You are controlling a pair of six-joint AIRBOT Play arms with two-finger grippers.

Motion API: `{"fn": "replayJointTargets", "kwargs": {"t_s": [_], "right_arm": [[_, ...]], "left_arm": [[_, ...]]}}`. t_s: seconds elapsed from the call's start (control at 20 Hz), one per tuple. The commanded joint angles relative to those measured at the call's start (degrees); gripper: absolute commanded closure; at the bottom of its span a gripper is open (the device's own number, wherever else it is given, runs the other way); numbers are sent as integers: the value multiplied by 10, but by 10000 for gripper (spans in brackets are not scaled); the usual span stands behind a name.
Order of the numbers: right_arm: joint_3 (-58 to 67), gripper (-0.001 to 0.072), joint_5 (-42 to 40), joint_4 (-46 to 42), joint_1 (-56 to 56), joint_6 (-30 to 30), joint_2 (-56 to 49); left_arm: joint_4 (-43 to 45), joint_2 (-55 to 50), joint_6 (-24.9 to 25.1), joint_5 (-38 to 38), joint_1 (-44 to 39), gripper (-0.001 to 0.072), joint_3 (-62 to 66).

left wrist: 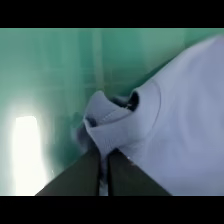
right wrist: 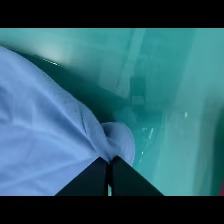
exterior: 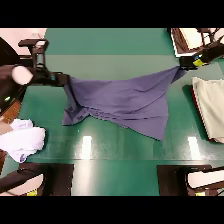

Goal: Fold the shirts.

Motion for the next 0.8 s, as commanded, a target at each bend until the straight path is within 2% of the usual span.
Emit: {"fn": "replayJointTargets", "kwargs": {"t_s": [0.0,0.1,0.15,0.2,0.25,0.3,0.45,0.55,0.65,0.75], "right_arm": [[58,697,-5,1,2,0,-63],[81,674,-2,1,2,0,-70],[86,494,-3,1,0,0,-69],[93,273,3,16,-6,0,-69],[98,252,11,44,-15,0,-69],[99,252,23,83,-28,0,-68],[64,258,55,173,-61,0,-48],[7,259,51,177,-72,-1,-18],[-57,259,32,177,-73,-9,18],[-117,259,14,177,-73,-11,55]], "left_arm": [[12,-120,11,93,1,676,71],[16,-155,11,90,10,676,113],[16,-159,11,91,19,674,123],[16,-158,10,86,30,544,132],[14,-158,10,68,44,235,143],[11,-158,10,26,62,156,159],[-5,-158,15,-109,109,156,176],[-33,-158,55,-168,126,157,159],[-58,-158,83,-181,124,157,131],[-60,-158,76,-164,124,157,98]]}}
